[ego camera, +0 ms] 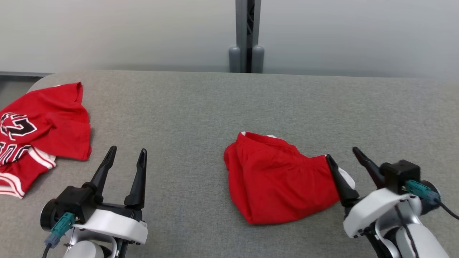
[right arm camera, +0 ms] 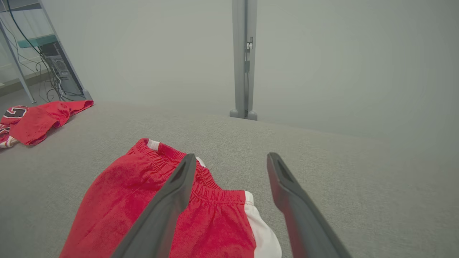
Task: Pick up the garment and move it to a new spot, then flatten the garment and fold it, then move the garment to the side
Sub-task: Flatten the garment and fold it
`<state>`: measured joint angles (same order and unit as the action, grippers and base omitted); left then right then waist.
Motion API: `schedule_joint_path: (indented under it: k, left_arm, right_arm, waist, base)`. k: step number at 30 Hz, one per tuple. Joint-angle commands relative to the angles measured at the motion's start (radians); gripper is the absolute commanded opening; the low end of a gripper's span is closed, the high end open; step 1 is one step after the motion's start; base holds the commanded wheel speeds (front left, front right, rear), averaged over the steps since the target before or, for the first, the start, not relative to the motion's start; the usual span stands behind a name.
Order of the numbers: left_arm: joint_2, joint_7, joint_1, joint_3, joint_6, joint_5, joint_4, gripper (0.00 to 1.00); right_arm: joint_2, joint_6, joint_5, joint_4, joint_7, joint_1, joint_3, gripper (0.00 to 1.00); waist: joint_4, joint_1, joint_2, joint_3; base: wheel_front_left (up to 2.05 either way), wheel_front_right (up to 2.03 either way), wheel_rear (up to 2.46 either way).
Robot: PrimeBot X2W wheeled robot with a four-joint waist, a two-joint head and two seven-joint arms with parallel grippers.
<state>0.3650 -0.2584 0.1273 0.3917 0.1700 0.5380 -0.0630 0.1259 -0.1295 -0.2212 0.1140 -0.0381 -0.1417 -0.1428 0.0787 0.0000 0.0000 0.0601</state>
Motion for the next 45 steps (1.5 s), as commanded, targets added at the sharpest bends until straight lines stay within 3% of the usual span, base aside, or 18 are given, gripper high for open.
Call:
schedule_joint_path:
  k: [1,6,13,20,21,22,23,32,41,45]
  left_arm:
    - [-0.008,-0.003,0.02,0.003,-0.009,-0.003,-0.012,1.0]
    - [-0.041,-0.004,0.051,0.015,-0.026,-0.016,-0.034,1.0]
    - [-0.084,-0.005,0.094,0.025,-0.059,-0.036,-0.064,1.0]
    - [-0.122,-0.005,0.12,0.018,-0.095,-0.068,-0.098,1.0]
    - [-0.128,-0.005,0.122,0.013,-0.099,-0.074,-0.1,1.0]
    - [-0.134,-0.005,0.123,0.009,-0.1,-0.076,-0.102,1.0]
    - [-0.138,-0.005,0.123,0.004,-0.103,-0.08,-0.105,1.0]
    - [-0.159,-0.005,0.117,-0.049,-0.122,-0.11,-0.114,1.0]
    - [-0.178,-0.005,0.119,-0.082,-0.143,-0.137,-0.134,1.0]
    - [-0.185,-0.005,0.107,-0.097,-0.146,-0.144,-0.135,1.0]
  right_arm:
    - [0.029,-0.002,-0.036,0.05,-0.02,-0.051,-0.066,1.0]
    - [0.091,-0.001,-0.104,0.176,-0.048,-0.185,-0.218,1.0]
    - [0.124,-0.001,-0.188,0.309,-0.071,-0.353,-0.373,1.0]
    - [0.162,-0.001,-0.302,0.438,-0.182,-0.472,-0.539,1.0]
    - [0.169,-0.001,-0.313,0.44,-0.184,-0.485,-0.552,0.45]
    - [0.175,-0.001,-0.329,0.44,-0.179,-0.496,-0.56,0.27]
    - [0.18,-0.001,-0.344,0.444,-0.182,-0.501,-0.566,0.0]
    - [0.223,-0.001,-0.401,0.411,-0.095,-0.598,-0.537,0.0]
    - [0.161,-0.001,-0.359,0.495,0.07,-0.814,-0.456,0.0]
    - [0.138,-0.001,-0.36,0.498,0.119,-0.839,-0.448,0.0]
  waist:
    - [0.046,0.0,0.0,0.031]
    - [0.112,0.0,0.0,0.081]
    - [0.175,0.0,0.0,0.125]
    - [0.212,0.0,0.0,0.14]
    - [0.214,0.0,0.0,0.141]
    - [0.215,0.0,0.0,0.142]
    - [0.215,0.0,0.0,0.142]
    - [0.193,0.0,0.0,0.134]
    - [0.169,0.0,0.0,0.109]
    - [0.144,0.0,0.0,0.098]
  base:
    - [0.0,0.0,0.0]
    - [0.0,0.0,0.0]
    - [0.0,0.0,0.0]
    - [0.0,0.0,0.0]
    - [0.0,0.0,0.0]
    - [0.0,0.0,0.0]
    - [0.0,0.0,0.0]
    - [0.0,0.0,0.0]
    - [0.0,0.0,0.0]
    - [0.0,0.0,0.0]
